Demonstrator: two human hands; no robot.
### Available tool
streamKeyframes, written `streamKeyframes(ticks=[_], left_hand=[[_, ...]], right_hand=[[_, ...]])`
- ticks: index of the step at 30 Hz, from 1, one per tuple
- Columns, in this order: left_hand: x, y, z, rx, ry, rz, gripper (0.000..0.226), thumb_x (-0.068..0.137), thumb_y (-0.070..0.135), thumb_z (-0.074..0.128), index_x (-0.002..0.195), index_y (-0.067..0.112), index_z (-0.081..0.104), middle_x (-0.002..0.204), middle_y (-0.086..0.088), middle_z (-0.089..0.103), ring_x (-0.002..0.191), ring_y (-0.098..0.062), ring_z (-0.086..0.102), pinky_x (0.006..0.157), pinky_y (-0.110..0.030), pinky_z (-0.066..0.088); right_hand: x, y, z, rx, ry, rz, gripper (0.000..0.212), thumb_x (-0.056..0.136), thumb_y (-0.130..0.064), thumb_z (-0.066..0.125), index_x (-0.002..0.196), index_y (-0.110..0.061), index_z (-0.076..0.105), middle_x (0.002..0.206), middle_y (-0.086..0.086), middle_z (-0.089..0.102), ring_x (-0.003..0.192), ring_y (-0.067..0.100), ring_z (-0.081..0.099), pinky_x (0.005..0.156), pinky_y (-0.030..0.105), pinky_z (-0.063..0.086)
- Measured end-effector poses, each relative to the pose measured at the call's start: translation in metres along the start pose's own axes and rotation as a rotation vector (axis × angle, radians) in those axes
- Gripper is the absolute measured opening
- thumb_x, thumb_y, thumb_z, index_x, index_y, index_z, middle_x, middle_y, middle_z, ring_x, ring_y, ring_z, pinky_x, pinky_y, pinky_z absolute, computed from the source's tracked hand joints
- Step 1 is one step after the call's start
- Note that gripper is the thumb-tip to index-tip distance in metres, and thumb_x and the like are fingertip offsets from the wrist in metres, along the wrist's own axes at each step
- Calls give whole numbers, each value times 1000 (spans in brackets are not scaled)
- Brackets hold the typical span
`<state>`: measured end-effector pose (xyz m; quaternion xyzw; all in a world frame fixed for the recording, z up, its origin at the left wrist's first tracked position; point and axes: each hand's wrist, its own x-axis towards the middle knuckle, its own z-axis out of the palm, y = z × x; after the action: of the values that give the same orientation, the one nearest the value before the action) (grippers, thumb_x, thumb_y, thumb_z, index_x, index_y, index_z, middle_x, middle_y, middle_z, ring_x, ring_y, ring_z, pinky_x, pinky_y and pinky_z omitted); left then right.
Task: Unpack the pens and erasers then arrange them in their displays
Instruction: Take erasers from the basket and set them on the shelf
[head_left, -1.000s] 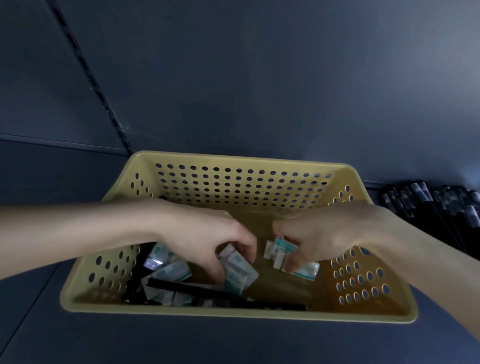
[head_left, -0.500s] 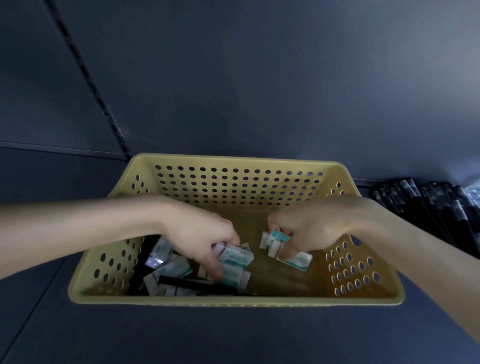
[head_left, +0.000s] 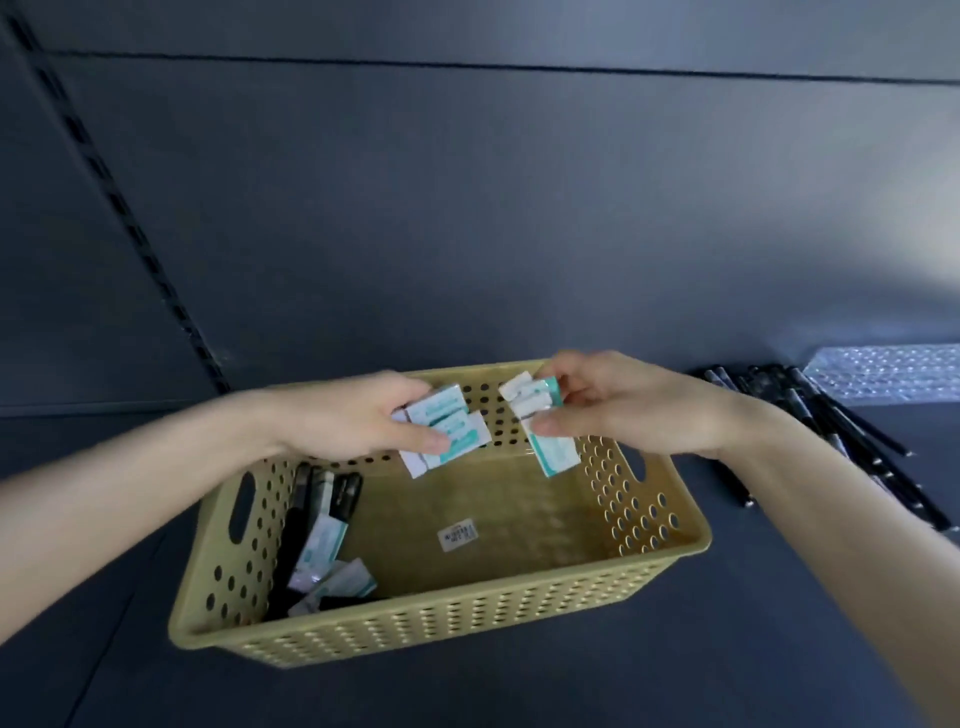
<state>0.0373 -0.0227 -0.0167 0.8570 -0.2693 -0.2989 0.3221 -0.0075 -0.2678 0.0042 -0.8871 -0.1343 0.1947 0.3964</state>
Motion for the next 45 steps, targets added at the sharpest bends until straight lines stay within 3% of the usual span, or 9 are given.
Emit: streamKeyframes(ticks=[3, 6, 12, 15, 22, 28, 32, 38, 45], left_hand=[[3, 20, 7, -264, 142, 61, 22, 87, 24, 62, 107, 14, 64, 101, 1, 72, 92, -10, 68, 79, -22, 55], [5, 57, 25, -492, 236, 147, 30, 81, 27, 63, 108, 15, 65, 96, 0, 73, 84, -8, 68, 68, -19, 54], [18, 146, 95, -712, 273, 321, 35, 79, 29, 63, 109, 12, 66, 92, 2, 73, 79, -7, 64, 62, -18, 49], [39, 189, 150, -738, 284, 353, 23, 90, 20, 58, 111, 13, 64, 100, 0, 73, 84, -8, 66, 64, -19, 51], [93, 300, 308, -796, 127, 316, 21, 95, 19, 52, 113, 12, 62, 105, -6, 71, 87, -12, 64, 63, -21, 51], [143, 378, 376, -757, 105, 375, 17, 95, 22, 54, 107, 16, 63, 98, -2, 71, 80, -7, 64, 67, -25, 52], [191, 417, 405, -736, 92, 396, 16, 95, 24, 55, 106, 18, 63, 97, -1, 72, 80, -5, 66, 65, -22, 51], [283, 457, 439, -762, 94, 383, 15, 95, 23, 55, 106, 17, 63, 89, 3, 70, 72, 0, 63, 59, -19, 50], [375, 492, 464, -852, 170, 280, 10, 95, 20, 55, 101, 19, 62, 78, 12, 70, 66, 3, 63, 54, -16, 49]], right_hand=[[-25, 0, -10, 220, 181, -76, 19, 87, -23, 64, 104, -16, 61, 104, 5, 70, 100, 19, 65, 97, 44, 47], [-56, 6, -21, 363, 347, -143, 20, 88, -17, 61, 107, -9, 60, 104, 8, 69, 98, 16, 66, 89, 31, 50], [-136, 35, -29, 635, 538, -232, 24, 92, -10, 53, 114, -7, 60, 106, 3, 70, 98, 14, 66, 81, 24, 53], [-193, 66, -31, 622, 614, -229, 27, 94, -10, 51, 119, -7, 58, 113, 7, 68, 105, 22, 64, 90, 31, 52], [-344, 163, -43, 642, 828, -73, 27, 97, -10, 44, 122, -5, 55, 115, 12, 66, 97, 19, 65, 83, 29, 55], [-422, 226, -83, 662, 970, 6, 23, 99, -15, 43, 116, -12, 58, 108, 10, 69, 90, 16, 63, 82, 34, 53], [-447, 271, -119, 674, 1019, 17, 20, 99, -17, 44, 105, -23, 62, 101, 2, 71, 93, 20, 64, 86, 37, 52], [-458, 346, -183, 665, 1032, 90, 22, 99, -14, 43, 108, -20, 61, 98, -1, 72, 82, 10, 64, 73, 26, 52], [-454, 418, -263, 645, 1003, 188, 24, 96, -13, 47, 116, -7, 57, 111, 21, 64, 88, 25, 59, 88, 47, 48]])
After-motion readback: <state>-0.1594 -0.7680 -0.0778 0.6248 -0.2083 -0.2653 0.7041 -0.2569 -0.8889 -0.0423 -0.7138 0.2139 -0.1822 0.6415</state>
